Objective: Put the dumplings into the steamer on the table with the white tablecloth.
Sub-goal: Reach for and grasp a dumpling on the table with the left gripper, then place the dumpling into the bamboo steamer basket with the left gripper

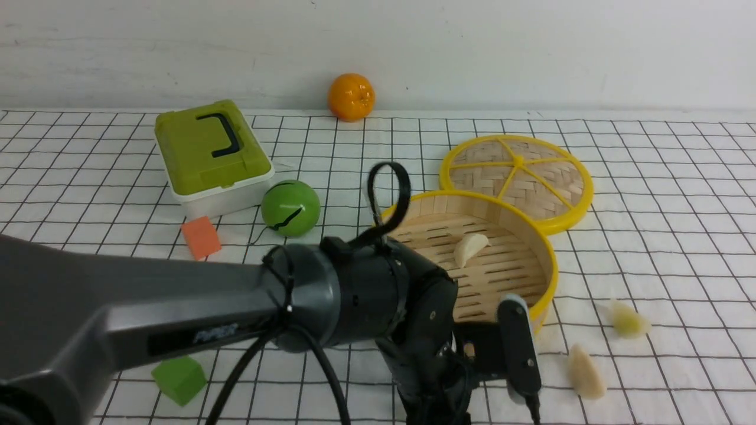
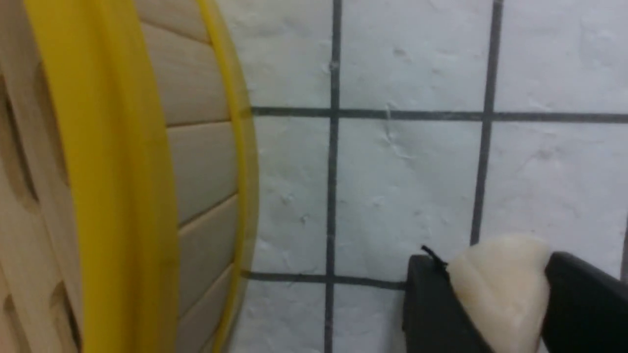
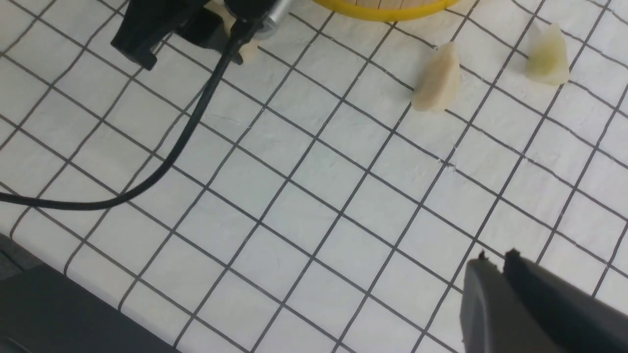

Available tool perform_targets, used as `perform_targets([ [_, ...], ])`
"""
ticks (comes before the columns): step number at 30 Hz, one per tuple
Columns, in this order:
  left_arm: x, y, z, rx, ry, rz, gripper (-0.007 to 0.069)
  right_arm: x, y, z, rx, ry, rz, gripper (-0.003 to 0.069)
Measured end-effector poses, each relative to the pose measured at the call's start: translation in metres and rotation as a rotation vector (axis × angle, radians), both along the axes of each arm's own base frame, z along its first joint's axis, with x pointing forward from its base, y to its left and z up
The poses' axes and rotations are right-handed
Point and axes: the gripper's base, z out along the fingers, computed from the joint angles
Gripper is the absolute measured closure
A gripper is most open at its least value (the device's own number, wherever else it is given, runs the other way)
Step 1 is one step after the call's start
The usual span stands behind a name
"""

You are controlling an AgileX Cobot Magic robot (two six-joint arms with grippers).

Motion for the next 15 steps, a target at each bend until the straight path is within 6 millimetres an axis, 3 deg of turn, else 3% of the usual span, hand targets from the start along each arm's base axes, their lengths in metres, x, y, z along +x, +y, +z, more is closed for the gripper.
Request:
perform_targets([
  [3,0.0,0.003,0.008,0.03,0.02,0.075,0.039,0.0,0.0,0.0,0.0,0.0,0.0,0.0603],
  [5,0.001,0.005,0.028,0.029,0.044,0.16,0.0389,0.0,0.0,0.0,0.0,0.0,0.0,0.0601],
  [9,0.012,-0.003,0.11,-0.185,0.023,0.428,0.0389,0.0,0.0,0.0,0.003,-0.006,0.0,0.06],
  [12,0.041,0.001,0.159,-0.419,0.035,0.705,0.0389,0.002,0.001,0.001,0.011,-0.023,-0.002,0.0596],
  [15,0.091,0.014,0.162,-0.566,0.098,0.988,0.0389,0.002,0.001,0.002,0.015,-0.029,-0.002,0.0595],
])
